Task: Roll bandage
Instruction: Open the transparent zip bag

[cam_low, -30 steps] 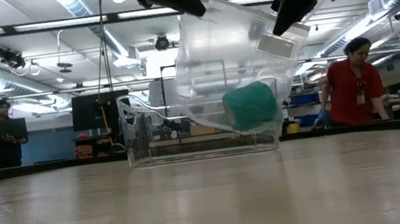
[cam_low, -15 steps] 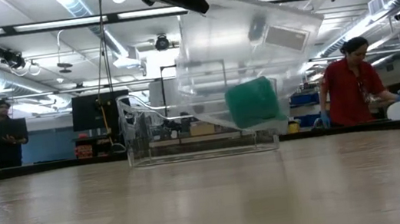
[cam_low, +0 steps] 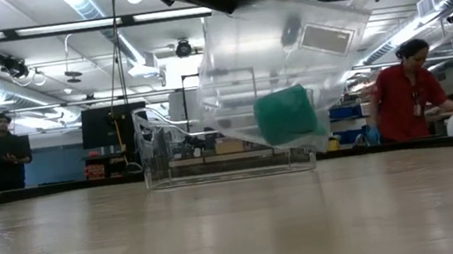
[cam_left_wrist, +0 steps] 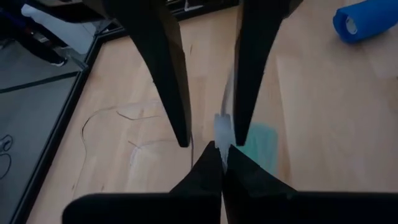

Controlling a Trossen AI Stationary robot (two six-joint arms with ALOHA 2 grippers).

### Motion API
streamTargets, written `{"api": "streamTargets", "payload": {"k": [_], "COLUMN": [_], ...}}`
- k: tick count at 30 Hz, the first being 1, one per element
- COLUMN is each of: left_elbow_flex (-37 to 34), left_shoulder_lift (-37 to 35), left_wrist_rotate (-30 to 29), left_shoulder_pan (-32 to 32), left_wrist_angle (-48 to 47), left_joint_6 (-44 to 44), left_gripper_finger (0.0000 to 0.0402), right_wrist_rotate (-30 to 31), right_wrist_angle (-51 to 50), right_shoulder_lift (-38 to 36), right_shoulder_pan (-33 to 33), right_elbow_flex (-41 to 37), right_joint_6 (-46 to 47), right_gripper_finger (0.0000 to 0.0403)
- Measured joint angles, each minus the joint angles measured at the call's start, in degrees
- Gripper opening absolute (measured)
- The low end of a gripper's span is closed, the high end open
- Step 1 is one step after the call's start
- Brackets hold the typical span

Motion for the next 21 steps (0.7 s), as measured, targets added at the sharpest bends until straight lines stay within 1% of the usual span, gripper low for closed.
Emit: {"api": "streamTargets", "payload": {"k": [3, 7, 12, 16, 21], "left_elbow_flex": [0.0, 0.0, 0.0, 0.0, -0.1], "left_shoulder_lift": [0.0, 0.0, 0.0, 0.0, 0.0], "left_wrist_rotate": [0.0, 0.0, 0.0, 0.0, -1.1], "left_shoulder_pan": [0.0, 0.0, 0.0, 0.0, 0.0], "left_wrist_angle": [-0.5, -0.4, 0.0, 0.8, 0.9], "left_joint_6": [-0.2, -0.6, -1.2, -1.3, -1.3], "left_gripper_finger": [0.0002, 0.0002, 0.0002, 0.0002, 0.0003], "right_wrist_rotate": [-0.1, -0.2, -1.8, -2.0, -1.5], "right_wrist_angle": [0.3, 0.5, 1.3, 0.8, 0.2], "right_shoulder_lift": [-0.1, -0.1, -0.1, -0.1, -0.1], "right_shoulder_pan": [0.0, 0.0, 0.0, 0.0, -0.2], "right_elbow_flex": [0.0, 0.0, 0.0, 0.0, 0.1], "right_joint_6": [-0.5, -1.1, -1.7, -2.7, -2.9], "right_gripper_finger": [0.0108, 0.0087, 0.0051, 0.0012, 0.0003]}}
